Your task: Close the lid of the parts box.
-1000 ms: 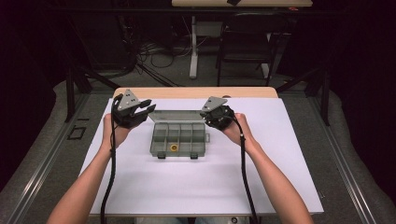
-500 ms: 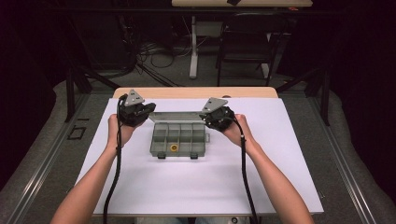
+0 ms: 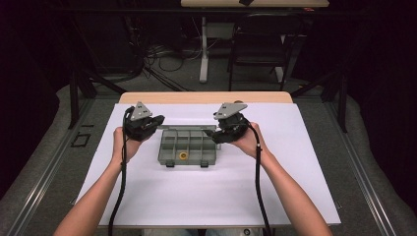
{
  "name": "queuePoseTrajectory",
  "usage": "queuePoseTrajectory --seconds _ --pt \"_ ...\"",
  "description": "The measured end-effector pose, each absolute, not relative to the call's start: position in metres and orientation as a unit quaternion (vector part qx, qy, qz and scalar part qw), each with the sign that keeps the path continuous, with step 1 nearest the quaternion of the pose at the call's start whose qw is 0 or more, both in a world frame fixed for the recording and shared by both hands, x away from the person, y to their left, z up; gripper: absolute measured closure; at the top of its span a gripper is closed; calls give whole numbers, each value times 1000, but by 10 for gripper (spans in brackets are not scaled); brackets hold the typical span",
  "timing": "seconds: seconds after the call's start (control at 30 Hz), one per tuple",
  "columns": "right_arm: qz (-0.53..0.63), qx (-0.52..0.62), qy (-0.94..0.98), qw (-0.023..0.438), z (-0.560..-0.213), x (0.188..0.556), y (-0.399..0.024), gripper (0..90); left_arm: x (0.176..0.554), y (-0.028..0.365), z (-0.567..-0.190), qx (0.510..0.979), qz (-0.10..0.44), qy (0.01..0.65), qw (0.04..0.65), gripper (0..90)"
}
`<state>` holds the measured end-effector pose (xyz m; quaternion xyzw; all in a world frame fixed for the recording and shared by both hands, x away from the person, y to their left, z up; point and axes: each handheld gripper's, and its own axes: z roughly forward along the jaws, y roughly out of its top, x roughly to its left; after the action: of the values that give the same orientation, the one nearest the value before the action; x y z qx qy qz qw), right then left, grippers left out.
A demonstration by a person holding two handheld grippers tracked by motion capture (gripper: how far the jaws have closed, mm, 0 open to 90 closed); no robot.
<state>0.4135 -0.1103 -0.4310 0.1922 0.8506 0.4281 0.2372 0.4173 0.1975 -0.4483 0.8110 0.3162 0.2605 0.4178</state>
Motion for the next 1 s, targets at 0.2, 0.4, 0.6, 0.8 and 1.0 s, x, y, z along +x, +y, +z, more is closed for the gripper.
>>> queuePoseTrajectory --seconds 0.2,0.4,0.6,0.8,1.0 --pt "429 207 839 263 -431 410 -109 541 411 196 -453 814 260 312 417 871" --pt "432 211 835 266 -440 409 -107 657 408 198 -457 815 259 310 415 870" --pt "432 219 835 261 -448 409 -106 729 404 198 -462 816 259 307 415 865" --pt "435 228 832 257 -458 407 -107 834 400 198 -466 817 257 306 416 864" --pt "446 222 832 245 -465 404 -108 887 396 197 -471 817 255 304 417 865"
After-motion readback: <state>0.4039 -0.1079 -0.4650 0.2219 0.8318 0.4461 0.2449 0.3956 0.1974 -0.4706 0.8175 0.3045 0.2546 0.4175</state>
